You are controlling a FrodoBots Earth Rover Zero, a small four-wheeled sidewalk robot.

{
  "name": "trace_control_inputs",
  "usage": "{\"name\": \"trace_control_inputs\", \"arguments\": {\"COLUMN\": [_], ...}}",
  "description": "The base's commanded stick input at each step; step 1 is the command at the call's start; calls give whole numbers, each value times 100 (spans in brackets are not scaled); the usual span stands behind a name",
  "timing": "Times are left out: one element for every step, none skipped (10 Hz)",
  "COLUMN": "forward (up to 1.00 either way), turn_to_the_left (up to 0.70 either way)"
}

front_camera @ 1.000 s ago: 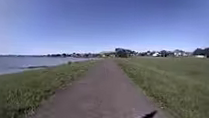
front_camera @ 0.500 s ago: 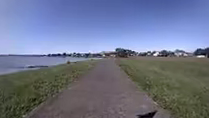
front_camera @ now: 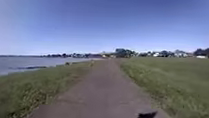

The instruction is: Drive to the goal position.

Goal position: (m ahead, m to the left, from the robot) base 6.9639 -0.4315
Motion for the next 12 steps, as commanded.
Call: {"name": "trace_control_inputs", "arguments": {"forward": [70, 70, 70, 70, 70, 70, 70, 70, 70, 70, 70, 70], "turn_to_the_left": [0, 0, 0, 0, 0, 0, 0, 0, 0, 0, 0, 0]}}
